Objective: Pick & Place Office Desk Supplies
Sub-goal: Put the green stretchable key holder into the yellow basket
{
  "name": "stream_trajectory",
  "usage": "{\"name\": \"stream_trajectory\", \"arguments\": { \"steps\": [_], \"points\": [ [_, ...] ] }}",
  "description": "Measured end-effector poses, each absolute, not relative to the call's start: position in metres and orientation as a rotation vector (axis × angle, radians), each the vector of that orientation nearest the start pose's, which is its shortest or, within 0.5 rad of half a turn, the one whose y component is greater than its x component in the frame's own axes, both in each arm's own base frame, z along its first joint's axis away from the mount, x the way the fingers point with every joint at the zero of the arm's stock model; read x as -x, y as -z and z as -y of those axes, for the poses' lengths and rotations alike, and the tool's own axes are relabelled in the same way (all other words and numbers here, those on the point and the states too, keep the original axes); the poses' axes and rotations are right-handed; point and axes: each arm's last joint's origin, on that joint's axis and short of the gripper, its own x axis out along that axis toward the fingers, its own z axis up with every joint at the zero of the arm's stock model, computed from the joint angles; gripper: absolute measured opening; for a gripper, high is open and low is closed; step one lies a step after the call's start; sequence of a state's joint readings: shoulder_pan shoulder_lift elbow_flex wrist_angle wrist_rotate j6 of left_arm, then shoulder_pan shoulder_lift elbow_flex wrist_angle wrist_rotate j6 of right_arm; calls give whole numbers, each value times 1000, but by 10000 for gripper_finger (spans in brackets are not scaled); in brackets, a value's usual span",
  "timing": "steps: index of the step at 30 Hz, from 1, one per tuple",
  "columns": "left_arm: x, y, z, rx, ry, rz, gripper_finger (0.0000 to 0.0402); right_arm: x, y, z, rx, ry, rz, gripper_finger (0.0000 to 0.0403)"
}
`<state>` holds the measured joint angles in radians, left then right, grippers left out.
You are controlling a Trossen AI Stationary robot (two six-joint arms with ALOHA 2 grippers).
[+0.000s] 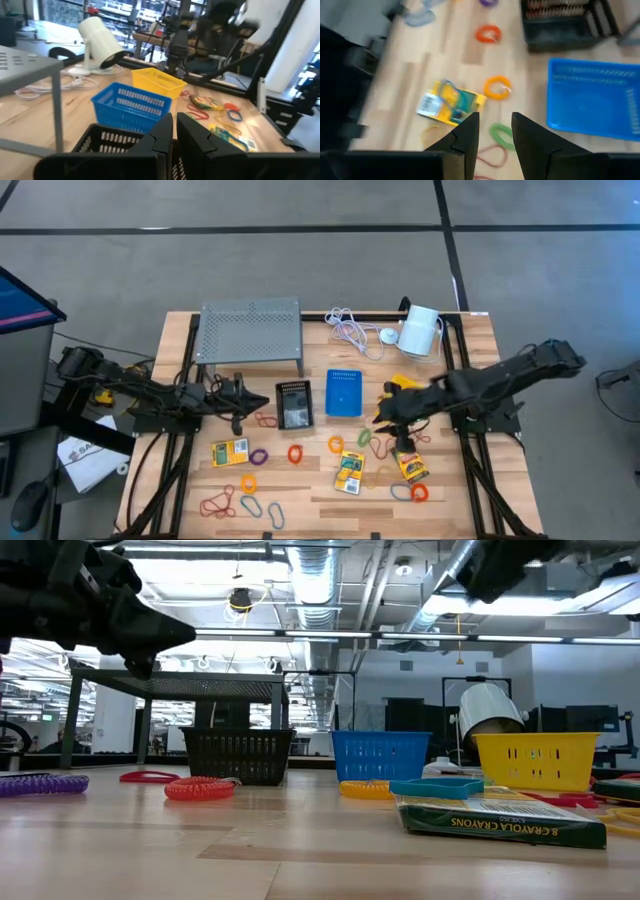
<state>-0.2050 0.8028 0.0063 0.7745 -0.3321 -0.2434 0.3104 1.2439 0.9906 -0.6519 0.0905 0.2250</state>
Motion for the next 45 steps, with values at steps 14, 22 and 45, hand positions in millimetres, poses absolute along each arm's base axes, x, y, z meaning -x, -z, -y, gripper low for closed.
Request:
{"name": "stream_trajectory", "arguments": {
  "steps": [14, 22, 45],
  "points": [
    [-145, -160, 22, 241, -84, 6, 21, -285, -251, -91, 118, 9, -1208, 107],
    [-145, -160, 22, 240, -75, 4, 21, -290, -260, -90, 16, 35, -1187, 76],
    [-145, -159, 22, 237, -76, -8, 21, -312, -181, -115, 75, 36, -1467, 207]
  ]
}}
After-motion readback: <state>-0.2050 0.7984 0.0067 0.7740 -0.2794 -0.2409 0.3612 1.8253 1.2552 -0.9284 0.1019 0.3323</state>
